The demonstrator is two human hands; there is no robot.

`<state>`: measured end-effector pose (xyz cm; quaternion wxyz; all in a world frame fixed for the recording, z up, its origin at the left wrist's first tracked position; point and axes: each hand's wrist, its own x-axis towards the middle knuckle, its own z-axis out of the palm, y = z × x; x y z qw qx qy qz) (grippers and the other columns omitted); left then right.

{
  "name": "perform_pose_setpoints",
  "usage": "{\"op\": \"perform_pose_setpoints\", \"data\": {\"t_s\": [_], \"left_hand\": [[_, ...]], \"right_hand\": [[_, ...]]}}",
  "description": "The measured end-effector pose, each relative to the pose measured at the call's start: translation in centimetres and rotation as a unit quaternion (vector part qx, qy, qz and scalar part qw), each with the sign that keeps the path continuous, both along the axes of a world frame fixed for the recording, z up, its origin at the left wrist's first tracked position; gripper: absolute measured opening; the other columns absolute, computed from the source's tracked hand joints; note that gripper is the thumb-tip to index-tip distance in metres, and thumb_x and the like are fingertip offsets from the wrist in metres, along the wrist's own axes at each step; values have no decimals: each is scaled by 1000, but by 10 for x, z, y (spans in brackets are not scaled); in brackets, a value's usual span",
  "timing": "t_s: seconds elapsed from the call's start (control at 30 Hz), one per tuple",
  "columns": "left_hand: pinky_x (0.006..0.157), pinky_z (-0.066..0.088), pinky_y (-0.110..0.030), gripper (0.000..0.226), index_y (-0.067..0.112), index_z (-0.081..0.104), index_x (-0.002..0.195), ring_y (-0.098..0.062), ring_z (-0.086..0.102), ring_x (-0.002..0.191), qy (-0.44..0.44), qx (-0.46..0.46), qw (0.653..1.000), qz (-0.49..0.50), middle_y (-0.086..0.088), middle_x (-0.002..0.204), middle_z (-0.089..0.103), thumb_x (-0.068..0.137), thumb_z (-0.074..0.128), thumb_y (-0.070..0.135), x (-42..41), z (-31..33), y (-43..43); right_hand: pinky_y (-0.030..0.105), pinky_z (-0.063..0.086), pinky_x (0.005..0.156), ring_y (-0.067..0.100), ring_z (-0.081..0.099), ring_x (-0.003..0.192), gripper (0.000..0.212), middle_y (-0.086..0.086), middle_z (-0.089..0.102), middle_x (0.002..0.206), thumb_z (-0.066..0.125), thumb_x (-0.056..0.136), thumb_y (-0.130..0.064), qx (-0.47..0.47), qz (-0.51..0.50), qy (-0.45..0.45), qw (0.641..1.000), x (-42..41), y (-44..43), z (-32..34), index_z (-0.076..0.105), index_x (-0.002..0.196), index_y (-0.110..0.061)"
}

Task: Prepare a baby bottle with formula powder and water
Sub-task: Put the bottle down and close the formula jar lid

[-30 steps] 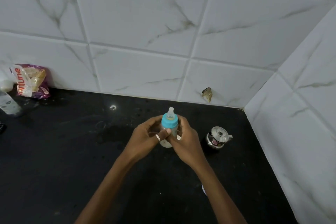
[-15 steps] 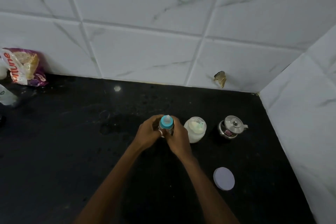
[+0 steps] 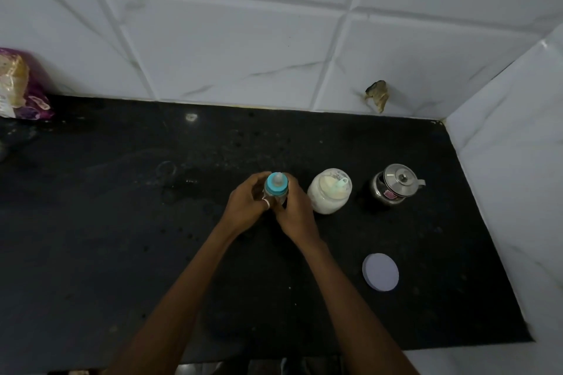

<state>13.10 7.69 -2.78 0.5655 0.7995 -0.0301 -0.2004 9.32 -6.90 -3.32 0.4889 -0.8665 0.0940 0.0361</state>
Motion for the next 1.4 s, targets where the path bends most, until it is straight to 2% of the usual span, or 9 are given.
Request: {"op": "perform_pose_setpoints", "data": {"t_s": [0.07, 0.23, 0.37, 0.6, 0.73, 0.83, 0.93, 1.17, 1.4], "left_hand": [[107, 52, -37, 66, 20, 53, 143, -9, 61, 126, 5, 1, 1000, 8, 3, 136, 65, 84, 73, -2, -1, 0, -1], [105, 45, -22, 74, 14, 43, 150, -13, 52, 135, 34, 3, 999, 33, -3, 147, 55, 85, 77, 3, -11, -1, -2], [106, 43, -26, 77, 12, 40, 151, -18, 51, 137, 53, 17, 997, 57, -7, 150, 52, 84, 80, 11, -29, -3, 3], [106, 45, -27, 74, 12, 46, 147, -17, 55, 133, 94, 24, 994, 53, -6, 145, 57, 83, 82, 15, -86, -10, -21], [107, 46, -28, 72, 15, 48, 146, -15, 56, 132, 93, 30, 995, 26, -4, 144, 59, 83, 83, 17, -113, -12, -53], [107, 46, -28, 71, 17, 49, 145, -15, 56, 132, 75, 43, 996, 1, -2, 143, 60, 83, 84, 19, -130, -12, -78], [107, 45, -28, 70, 16, 49, 145, -15, 56, 132, 62, 45, 997, -13, -3, 143, 60, 84, 83, 18, -144, -12, -103], [103, 46, -26, 70, 15, 49, 145, -15, 56, 131, 43, 61, 997, -3, -2, 141, 60, 84, 83, 19, -163, -13, -133], [104, 46, -26, 72, 14, 48, 146, -16, 56, 131, 43, 74, 996, 27, -3, 143, 60, 84, 83, 19, -170, -18, -135]], "right_hand": [[39, 50, 109, 11, 55, 132, 64, -1, 57, 144, 71, 94, -15, -6, 2, 9, 1000, 0, -1, -1, 39, 149, -21], [42, 43, 116, 16, 46, 143, 79, 3, 47, 156, 73, 93, -22, -15, -4, 37, 999, -5, -6, 2, 28, 157, -18], [40, 36, 121, 18, 38, 149, 83, 6, 38, 163, 74, 93, -20, -25, 3, 56, 998, -24, -18, 8, 24, 160, -18], [33, 46, 111, 15, 50, 136, 65, 2, 49, 152, 74, 93, -26, -62, 6, 90, 994, -87, -72, 18, 43, 150, -20], [28, 44, 109, 17, 54, 131, 56, 3, 54, 145, 73, 93, -25, -117, -16, 78, 990, -127, -123, 19, 51, 144, -17], [34, 43, 110, 22, 53, 131, 55, 5, 53, 143, 74, 92, -25, -153, -24, 85, 984, -149, -163, 19, 53, 141, -16], [34, 37, 110, 25, 41, 141, 60, 5, 44, 153, 73, 92, -24, -187, 15, 112, 976, -162, -195, 20, 48, 146, -18], [51, 35, 116, 31, 14, 154, 89, 5, 17, 169, 78, 87, -29, -263, 164, 205, 928, -157, -215, 19, 27, 159, -36], [53, 39, 113, 32, 10, 155, 88, 2, 11, 171, 76, 89, -25, -298, 233, 203, 903, -152, -213, 6, 25, 160, -40]]}}
